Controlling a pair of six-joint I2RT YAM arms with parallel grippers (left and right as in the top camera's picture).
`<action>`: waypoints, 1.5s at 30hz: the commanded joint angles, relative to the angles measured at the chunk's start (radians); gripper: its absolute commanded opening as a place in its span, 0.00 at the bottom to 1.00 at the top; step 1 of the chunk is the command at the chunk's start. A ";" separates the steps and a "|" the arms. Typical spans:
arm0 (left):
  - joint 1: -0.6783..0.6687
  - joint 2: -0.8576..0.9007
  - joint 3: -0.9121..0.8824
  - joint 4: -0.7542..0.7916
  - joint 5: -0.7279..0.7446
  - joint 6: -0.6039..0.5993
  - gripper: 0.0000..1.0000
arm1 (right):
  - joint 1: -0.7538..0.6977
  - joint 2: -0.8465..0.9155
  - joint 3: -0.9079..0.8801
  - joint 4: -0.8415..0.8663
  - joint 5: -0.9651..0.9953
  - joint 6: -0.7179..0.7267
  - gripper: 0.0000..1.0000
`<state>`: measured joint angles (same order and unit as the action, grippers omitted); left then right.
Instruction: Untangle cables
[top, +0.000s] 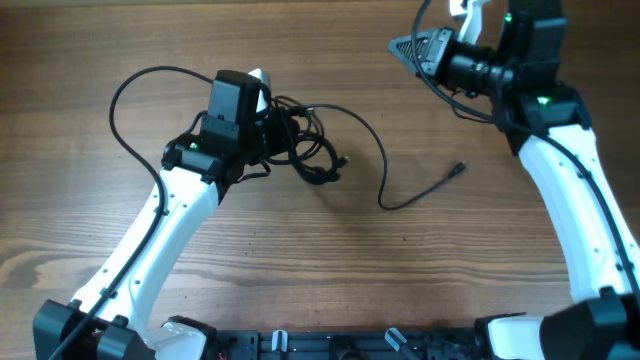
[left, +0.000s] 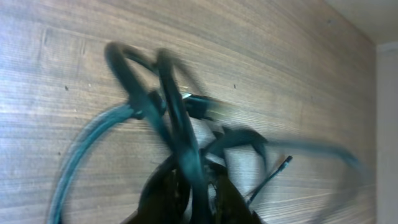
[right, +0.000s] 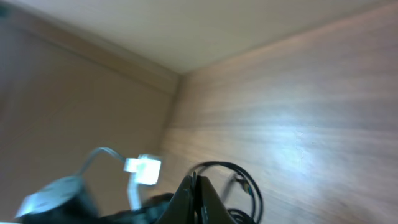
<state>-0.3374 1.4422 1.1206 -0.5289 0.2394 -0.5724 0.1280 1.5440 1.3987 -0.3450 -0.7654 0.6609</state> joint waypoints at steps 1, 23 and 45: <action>0.001 0.002 0.002 -0.036 0.026 0.015 0.28 | 0.006 0.055 0.016 -0.029 0.048 -0.060 0.04; 0.151 0.127 -0.011 -0.222 -0.171 -0.141 0.44 | 0.121 0.122 0.015 -0.120 0.217 -0.112 0.05; 0.150 0.400 -0.011 -0.039 -0.174 -0.173 0.42 | 0.122 0.124 0.015 -0.136 0.219 -0.138 0.06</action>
<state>-0.1860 1.8042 1.1156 -0.5777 0.0784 -0.7395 0.2474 1.6569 1.3987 -0.4763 -0.5625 0.5434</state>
